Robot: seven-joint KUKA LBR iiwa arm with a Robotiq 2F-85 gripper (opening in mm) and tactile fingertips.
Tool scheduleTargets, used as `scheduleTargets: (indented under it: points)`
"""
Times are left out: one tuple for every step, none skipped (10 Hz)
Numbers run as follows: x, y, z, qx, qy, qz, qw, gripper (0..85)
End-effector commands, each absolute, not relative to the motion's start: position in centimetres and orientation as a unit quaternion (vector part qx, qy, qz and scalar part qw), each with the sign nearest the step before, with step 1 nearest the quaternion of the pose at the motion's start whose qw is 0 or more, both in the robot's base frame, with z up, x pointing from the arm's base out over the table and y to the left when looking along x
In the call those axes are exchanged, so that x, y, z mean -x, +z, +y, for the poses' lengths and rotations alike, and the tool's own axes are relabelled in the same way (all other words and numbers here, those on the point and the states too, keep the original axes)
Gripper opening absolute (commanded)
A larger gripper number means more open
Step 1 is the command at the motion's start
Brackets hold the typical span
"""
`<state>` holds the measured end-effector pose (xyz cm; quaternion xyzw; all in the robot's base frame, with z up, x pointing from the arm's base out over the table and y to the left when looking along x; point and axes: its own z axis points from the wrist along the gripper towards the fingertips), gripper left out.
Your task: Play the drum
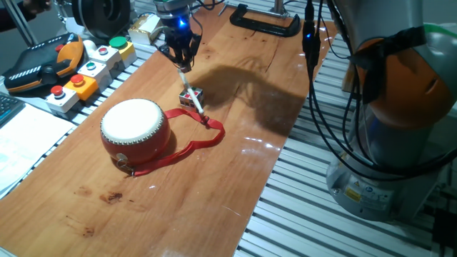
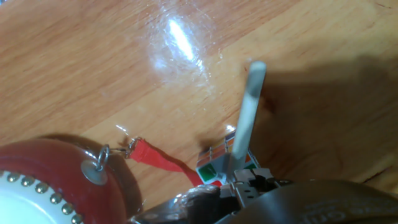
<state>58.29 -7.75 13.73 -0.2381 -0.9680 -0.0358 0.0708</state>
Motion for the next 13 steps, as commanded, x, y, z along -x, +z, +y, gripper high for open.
scheduleTargets:
  points:
    - [-58.32, 13.55, -7.77, 0.238, -0.036, -0.968, 0.070, 0.7]
    - [-58.37, 13.45, -7.76, 0.238, -0.036, -0.968, 0.068, 0.7]
    - [-58.45, 13.41, -7.72, 0.238, -0.036, -0.968, 0.068, 0.7]
    - [-58.45, 13.33, -7.71, 0.237, -0.037, -0.968, 0.070, 0.7]
    - [-58.44, 13.30, -7.72, 0.233, -0.041, -0.969, 0.072, 0.7]
    - [-58.44, 13.30, -7.72, 0.227, -0.048, -0.970, 0.075, 0.7]
    - [-58.44, 13.30, -7.72, 0.220, -0.051, -0.971, 0.075, 0.7]
    - [-58.44, 13.30, -7.72, 0.219, -0.053, -0.971, 0.076, 0.7]
    - [-58.44, 13.30, -7.72, 0.220, -0.049, -0.971, 0.078, 0.7]
    - [-58.44, 13.30, -7.72, 0.218, -0.041, -0.972, 0.074, 0.7]
    - [-58.44, 13.30, -7.72, 0.216, -0.035, -0.973, 0.070, 0.7]
    - [-58.44, 13.30, -7.72, 0.213, -0.031, -0.974, 0.070, 0.7]
    - [-58.44, 13.30, -7.72, 0.213, -0.029, -0.974, 0.071, 0.7]
